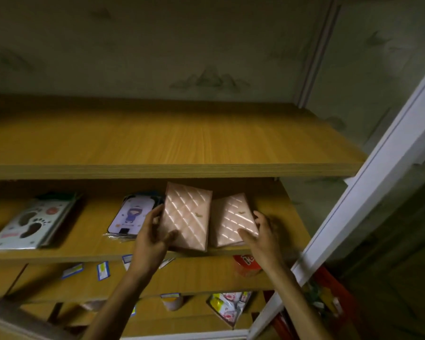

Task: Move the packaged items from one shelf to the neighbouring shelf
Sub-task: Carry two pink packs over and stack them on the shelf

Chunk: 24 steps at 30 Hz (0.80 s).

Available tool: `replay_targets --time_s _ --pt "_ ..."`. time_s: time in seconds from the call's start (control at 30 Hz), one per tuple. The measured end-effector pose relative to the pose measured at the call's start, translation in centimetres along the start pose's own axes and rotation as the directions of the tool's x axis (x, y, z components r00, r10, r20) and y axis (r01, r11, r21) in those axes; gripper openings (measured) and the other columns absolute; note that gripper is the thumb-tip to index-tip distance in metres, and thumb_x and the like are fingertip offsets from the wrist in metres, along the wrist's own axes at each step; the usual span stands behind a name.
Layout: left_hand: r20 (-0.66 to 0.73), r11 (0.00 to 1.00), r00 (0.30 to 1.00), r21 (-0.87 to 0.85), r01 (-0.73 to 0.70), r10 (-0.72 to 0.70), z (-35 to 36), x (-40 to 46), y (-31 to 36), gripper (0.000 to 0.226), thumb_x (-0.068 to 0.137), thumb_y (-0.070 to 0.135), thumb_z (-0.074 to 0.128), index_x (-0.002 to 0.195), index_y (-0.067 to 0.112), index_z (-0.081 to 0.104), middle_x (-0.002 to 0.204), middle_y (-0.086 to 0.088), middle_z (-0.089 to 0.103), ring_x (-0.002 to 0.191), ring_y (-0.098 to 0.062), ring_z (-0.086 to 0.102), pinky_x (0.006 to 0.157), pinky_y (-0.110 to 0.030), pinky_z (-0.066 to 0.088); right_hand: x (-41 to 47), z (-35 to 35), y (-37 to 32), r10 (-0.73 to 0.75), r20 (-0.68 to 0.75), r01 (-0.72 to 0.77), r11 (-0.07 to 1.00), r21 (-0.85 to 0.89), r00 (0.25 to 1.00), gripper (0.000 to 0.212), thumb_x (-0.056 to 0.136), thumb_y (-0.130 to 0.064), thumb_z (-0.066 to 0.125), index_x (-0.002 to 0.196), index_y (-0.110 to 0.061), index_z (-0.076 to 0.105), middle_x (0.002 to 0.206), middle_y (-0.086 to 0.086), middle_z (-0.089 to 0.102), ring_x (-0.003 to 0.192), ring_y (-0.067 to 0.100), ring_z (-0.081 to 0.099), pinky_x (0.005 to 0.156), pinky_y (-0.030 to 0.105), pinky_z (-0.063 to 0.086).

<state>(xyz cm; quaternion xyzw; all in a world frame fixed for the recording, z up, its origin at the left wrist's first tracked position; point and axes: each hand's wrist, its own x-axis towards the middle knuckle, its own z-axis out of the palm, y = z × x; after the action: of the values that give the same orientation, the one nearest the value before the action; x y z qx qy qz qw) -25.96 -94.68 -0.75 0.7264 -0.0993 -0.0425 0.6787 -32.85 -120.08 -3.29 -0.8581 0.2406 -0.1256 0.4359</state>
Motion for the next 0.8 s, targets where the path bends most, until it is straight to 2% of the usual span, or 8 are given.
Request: replay_targets --time_s 0.1,0.23,0.33,0.47,0.57,0.63,0.73,0.8 --pt "0.004 1.000 1.000 0.023 -0.010 0.010 0.7 0.0 -0.2 0.064 0.083 0.001 0.067 0.137 0.025 0.043 0.125 0.002 0.056 0.113 -0.015 0.057 0.083 -0.037 0.057 0.0 -1.2 0.4 -0.099 -0.019 0.096 0.985 -0.142 0.995 0.065 0.086 -0.054 0.057 0.142 -0.028 0.036 0.143 0.002 0.039 0.127 0.024 0.042 0.090 0.044 0.050" --pt "0.012 1.000 1.000 0.014 0.010 -0.010 2.3 0.0 -0.1 0.062 0.085 0.002 0.066 0.137 0.025 0.041 0.116 0.013 0.055 0.106 -0.007 0.058 0.083 -0.036 0.057 0.6 -3.3 0.6 -0.157 0.024 0.156 0.934 -0.321 0.987 0.058 0.090 -0.048 0.054 0.143 -0.032 0.035 0.148 -0.001 0.035 0.135 0.022 0.035 0.101 0.043 0.042" --pt "0.045 0.997 0.997 -0.053 0.063 -0.060 4.2 0.2 0.3 0.062 0.086 0.001 0.064 0.137 0.026 0.039 0.115 0.012 0.053 0.103 -0.009 0.060 0.073 -0.031 0.060 0.8 -4.6 0.7 -0.169 0.051 0.176 0.915 -0.364 0.984 0.057 0.091 -0.046 0.055 0.143 -0.031 0.036 0.147 -0.002 0.038 0.135 0.019 0.035 0.104 0.040 0.040" --pt "0.065 0.987 0.990 -0.085 0.133 -0.128 7.5 1.2 0.4 0.066 0.085 -0.001 0.064 0.140 0.020 0.036 0.120 -0.001 0.054 0.109 -0.025 0.060 0.086 -0.051 0.056 0.8 -5.4 1.2 -0.148 0.077 0.166 0.910 -0.380 0.986 0.061 0.090 -0.045 0.056 0.145 -0.029 0.033 0.149 -0.001 0.036 0.137 0.019 0.034 0.106 0.044 0.040" --pt "0.078 0.989 0.987 -0.046 0.142 -0.138 9.3 2.0 -0.3 0.067 0.083 0.000 0.067 0.140 0.018 0.037 0.125 -0.007 0.055 0.112 -0.027 0.060 0.088 -0.054 0.054 0.9 -5.8 1.6 -0.184 0.081 0.201 0.877 -0.437 0.980 0.061 0.090 -0.043 0.055 0.145 -0.028 0.033 0.148 0.000 0.038 0.136 0.020 0.034 0.106 0.040 0.040" --pt "0.087 0.989 0.986 -0.016 0.147 -0.145 10.3 2.3 -0.8 0.064 0.084 -0.001 0.065 0.138 0.019 0.038 0.120 -0.004 0.058 0.111 -0.025 0.060 0.087 -0.048 0.056 0.9 -5.9 1.6 -0.207 0.089 0.224 0.859 -0.459 0.974 0.060 0.091 -0.041 0.056 0.145 -0.027 0.034 0.146 -0.001 0.041 0.135 0.020 0.035 0.104 0.036 0.040" --pt "0.084 0.985 0.982 0.062 0.164 -0.168 11.3 2.5 -1.0 0.055 0.087 -0.003 0.060 0.130 0.024 0.039 0.104 0.009 0.055 0.100 -0.014 0.058 0.069 -0.022 0.054 1.1 -6.2 1.8 -0.212 0.096 0.232 0.846 -0.480 0.973 0.058 0.091 -0.040 0.055 0.144 -0.027 0.035 0.145 -0.002 0.042 0.134 0.018 0.035 0.103 0.033 0.038" --pt "0.073 0.977 0.985 0.158 0.144 -0.157 11.6 2.5 -1.1 0.052 0.087 0.000 0.061 0.127 0.025 0.040 0.102 0.008 0.055 0.098 -0.015 0.059 0.069 -0.023 0.055 1.3 -6.4 2.1 -0.211 0.099 0.232 0.847 -0.478 0.973 0.058 0.092 -0.040 0.055 0.144 -0.027 0.034 0.145 -0.002 0.041 0.134 0.018 0.034 0.103 0.034 0.038"
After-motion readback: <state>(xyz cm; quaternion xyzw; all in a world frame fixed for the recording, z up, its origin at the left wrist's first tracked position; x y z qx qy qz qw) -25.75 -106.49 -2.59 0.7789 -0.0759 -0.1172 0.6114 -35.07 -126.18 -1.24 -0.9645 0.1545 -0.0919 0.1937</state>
